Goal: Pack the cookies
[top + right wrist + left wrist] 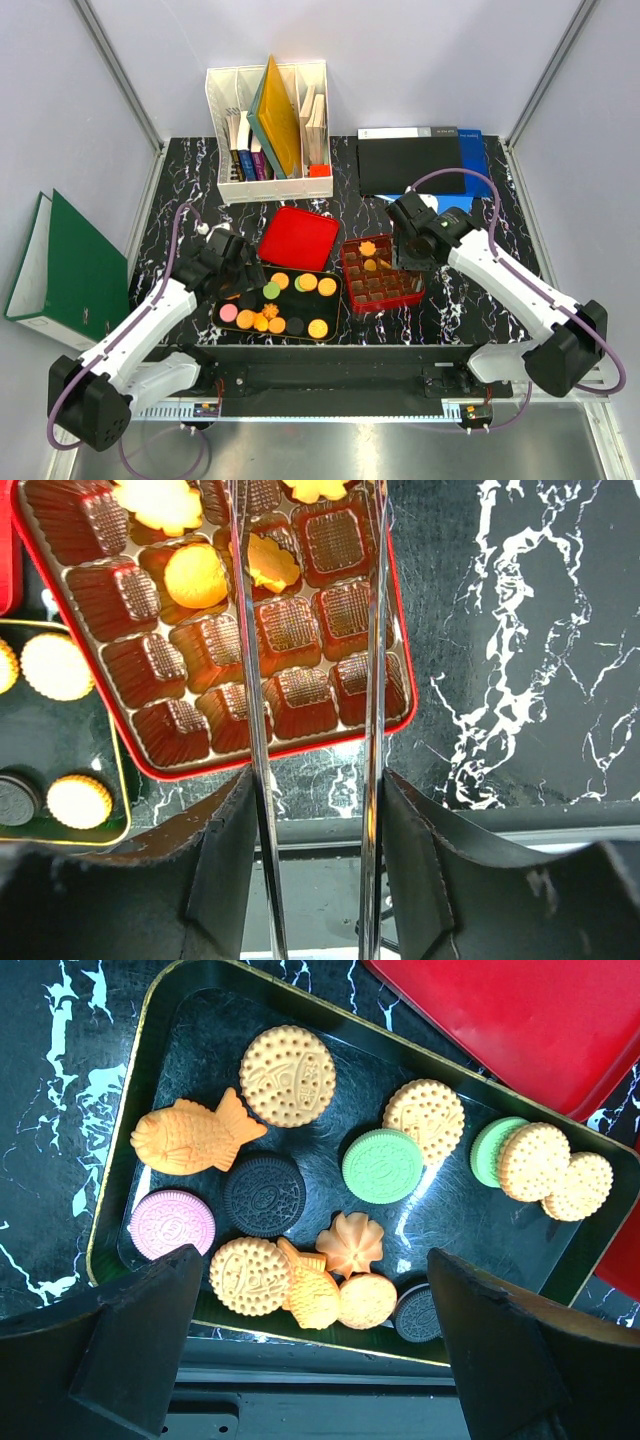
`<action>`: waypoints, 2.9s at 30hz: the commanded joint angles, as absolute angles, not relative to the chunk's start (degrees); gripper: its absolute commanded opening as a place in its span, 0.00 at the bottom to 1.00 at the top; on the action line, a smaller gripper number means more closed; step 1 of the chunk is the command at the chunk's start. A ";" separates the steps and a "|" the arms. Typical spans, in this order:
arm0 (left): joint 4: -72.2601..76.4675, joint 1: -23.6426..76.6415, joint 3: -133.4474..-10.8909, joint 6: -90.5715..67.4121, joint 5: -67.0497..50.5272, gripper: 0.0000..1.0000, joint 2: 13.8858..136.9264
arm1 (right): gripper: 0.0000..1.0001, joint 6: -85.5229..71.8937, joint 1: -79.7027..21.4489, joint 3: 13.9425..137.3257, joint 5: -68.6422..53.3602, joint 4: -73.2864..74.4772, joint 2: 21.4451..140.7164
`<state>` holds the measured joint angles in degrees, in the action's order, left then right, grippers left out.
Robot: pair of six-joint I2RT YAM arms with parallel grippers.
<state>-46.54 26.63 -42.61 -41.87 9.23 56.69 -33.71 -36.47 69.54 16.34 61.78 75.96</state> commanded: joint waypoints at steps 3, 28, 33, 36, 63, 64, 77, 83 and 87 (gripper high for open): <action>-44.91 26.37 -44.38 -40.96 8.44 0.98 57.22 | 0.56 -34.19 -36.21 75.92 18.36 63.45 72.69; -44.65 26.37 -43.33 -41.40 8.00 0.98 57.22 | 0.09 -32.52 -36.04 65.22 8.17 59.85 78.66; -44.74 26.37 -43.24 -41.48 7.82 0.97 56.96 | 0.07 -35.24 -36.12 67.49 14.75 59.68 72.00; -44.65 26.37 -43.07 -41.66 7.73 0.98 56.95 | 0.06 -34.98 -36.12 72.41 16.96 61.26 69.26; -45.09 26.54 -41.92 -43.33 7.38 0.97 55.81 | 0.04 -30.50 -38.14 68.03 -3.60 51.59 84.81; -45.09 26.54 -42.01 -43.42 7.30 0.97 56.07 | 0.04 -30.50 -38.06 67.07 -3.60 51.85 85.16; -45.17 26.46 -43.33 -43.59 7.64 0.97 57.39 | 0.08 -29.72 -39.29 75.23 1.52 49.83 69.79; -46.14 26.46 -45.17 -43.15 9.75 0.97 57.22 | 0.12 -22.34 -46.83 81.38 -8.61 55.35 74.87; -47.55 26.02 -47.63 -43.16 11.51 0.98 57.83 | 0.16 -19.87 -56.06 84.11 -6.86 61.69 81.29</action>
